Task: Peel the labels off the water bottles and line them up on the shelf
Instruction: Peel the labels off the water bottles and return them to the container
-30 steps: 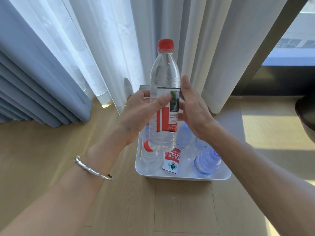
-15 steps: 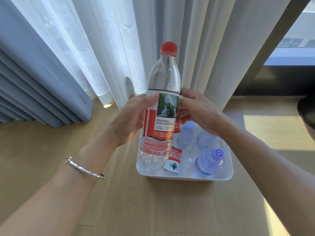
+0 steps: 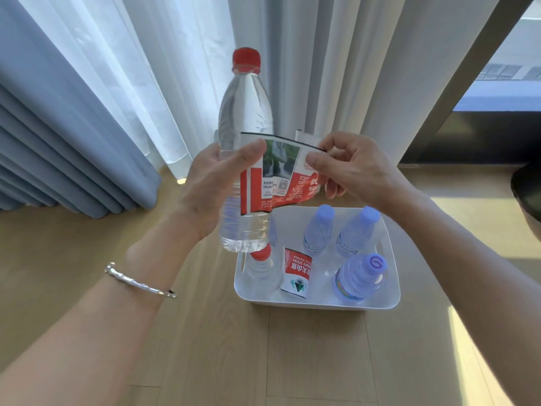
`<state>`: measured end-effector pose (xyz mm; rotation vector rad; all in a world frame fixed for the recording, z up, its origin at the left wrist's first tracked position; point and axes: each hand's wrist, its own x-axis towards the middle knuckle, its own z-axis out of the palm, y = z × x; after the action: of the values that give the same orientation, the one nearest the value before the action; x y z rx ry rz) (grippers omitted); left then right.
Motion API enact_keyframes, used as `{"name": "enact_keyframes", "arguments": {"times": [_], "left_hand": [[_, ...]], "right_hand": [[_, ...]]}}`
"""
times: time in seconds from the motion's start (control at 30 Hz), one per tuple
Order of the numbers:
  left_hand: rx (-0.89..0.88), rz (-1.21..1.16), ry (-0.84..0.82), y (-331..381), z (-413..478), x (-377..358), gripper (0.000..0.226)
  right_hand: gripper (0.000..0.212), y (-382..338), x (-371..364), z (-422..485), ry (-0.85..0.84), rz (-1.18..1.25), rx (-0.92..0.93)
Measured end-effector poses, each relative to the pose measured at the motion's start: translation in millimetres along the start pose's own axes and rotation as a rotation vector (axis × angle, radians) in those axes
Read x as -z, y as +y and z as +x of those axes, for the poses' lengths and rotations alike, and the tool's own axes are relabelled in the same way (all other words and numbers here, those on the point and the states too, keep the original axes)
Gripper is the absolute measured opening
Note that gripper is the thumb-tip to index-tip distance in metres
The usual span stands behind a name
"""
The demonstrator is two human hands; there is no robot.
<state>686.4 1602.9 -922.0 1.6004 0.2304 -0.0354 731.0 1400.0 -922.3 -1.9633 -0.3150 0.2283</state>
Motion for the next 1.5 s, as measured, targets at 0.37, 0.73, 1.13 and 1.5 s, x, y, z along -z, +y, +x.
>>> {"name": "enact_keyframes", "arguments": {"times": [0.37, 0.73, 1.13, 1.5], "left_hand": [[-0.066, 0.081, 0.005, -6.0, 3.4, 3.4, 0.068], [-0.077, 0.179, 0.172, -8.0, 8.9, -0.4, 0.09], [-0.055, 0.336, 0.485, -12.8, 16.0, 10.8, 0.08], [-0.007, 0.135, 0.303, -14.4, 11.6, 9.5, 0.078]], "right_hand": [[0.012, 1.9, -13.1, 0.2, -0.205, -0.139, -0.081], [0.041, -7.9, -4.9, -0.2, 0.034, -0.109, -0.071], [0.035, -10.6, 14.6, 2.1, 0.05, -0.101, -0.028], [0.023, 3.9, 2.7, 10.1, 0.083, 0.023, -0.037]]}}
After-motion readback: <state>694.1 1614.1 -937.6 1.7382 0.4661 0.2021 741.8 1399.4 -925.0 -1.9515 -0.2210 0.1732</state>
